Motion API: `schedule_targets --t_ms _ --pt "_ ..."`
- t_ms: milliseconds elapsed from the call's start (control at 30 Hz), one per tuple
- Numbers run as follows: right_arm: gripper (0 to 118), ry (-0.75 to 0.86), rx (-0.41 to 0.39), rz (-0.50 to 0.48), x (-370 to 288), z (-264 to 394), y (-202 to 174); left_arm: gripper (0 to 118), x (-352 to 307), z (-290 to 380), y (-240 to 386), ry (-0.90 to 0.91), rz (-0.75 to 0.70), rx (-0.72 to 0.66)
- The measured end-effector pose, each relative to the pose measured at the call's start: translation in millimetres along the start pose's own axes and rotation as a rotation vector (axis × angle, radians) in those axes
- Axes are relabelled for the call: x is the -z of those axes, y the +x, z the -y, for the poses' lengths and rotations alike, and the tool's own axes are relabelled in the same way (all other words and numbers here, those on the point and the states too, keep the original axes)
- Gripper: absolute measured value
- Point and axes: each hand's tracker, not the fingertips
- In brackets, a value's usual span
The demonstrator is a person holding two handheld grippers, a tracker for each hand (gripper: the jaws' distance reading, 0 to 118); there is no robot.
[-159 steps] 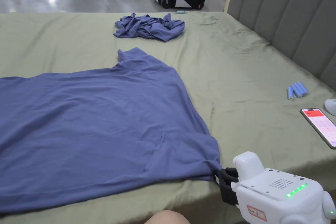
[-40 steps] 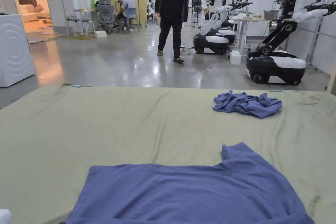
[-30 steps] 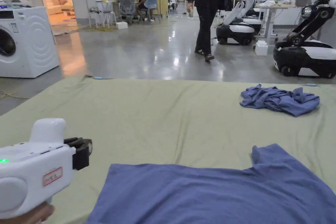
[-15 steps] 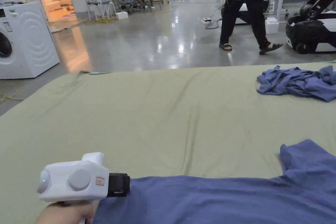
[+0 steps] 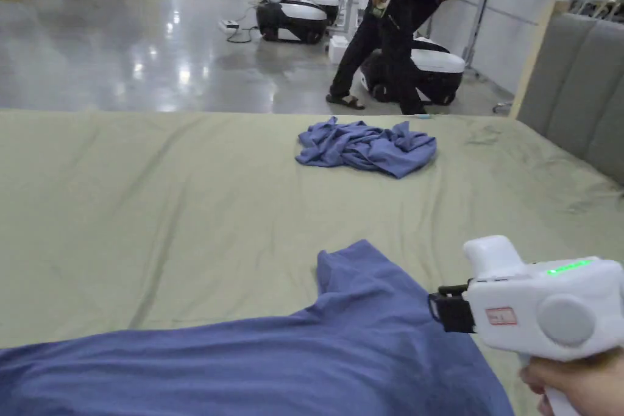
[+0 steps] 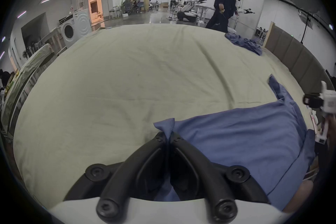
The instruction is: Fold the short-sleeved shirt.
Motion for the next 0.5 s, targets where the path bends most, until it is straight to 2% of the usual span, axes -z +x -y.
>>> schedule_targets --t_ms 33,67,167,200,233,267,300,333,400,500 --pt "103 -0.007 0.025 0.016 16 -6 7 2 -3 -1 1 0.002 -0.002 0.011" --pt "110 -0.040 0.044 0.027 33 -14 15 1 -6 -2 3 0.000 0.010 0.022" --pt "106 -0.168 0.115 -0.029 62 -24 23 2 -8 -11 9 0.008 0.022 0.042" --pt "100 -0.184 0.085 -0.003 71 -24 23 1 -9 -12 11 0.010 0.027 0.049" --pt "81 -0.199 0.056 0.049 79 -23 23 1 -7 -14 11 0.012 0.029 0.058" --pt "59 -0.216 0.036 0.062 78 -20 18 1 -6 -15 12 0.010 0.032 0.067" --pt "35 -0.229 0.058 -0.026 77 -18 18 2 -6 -16 13 0.012 0.034 0.081" --pt "3 -0.191 0.078 -0.044 70 -18 17 1 -7 -16 15 0.010 0.036 0.089" --pt "3 -0.159 0.033 -0.001 56 -18 14 2 -10 -16 19 0.015 0.031 0.119" --pt "3 -0.099 0.045 -0.010 28 -18 17 2 -23 -14 14 0.042 0.030 0.096"
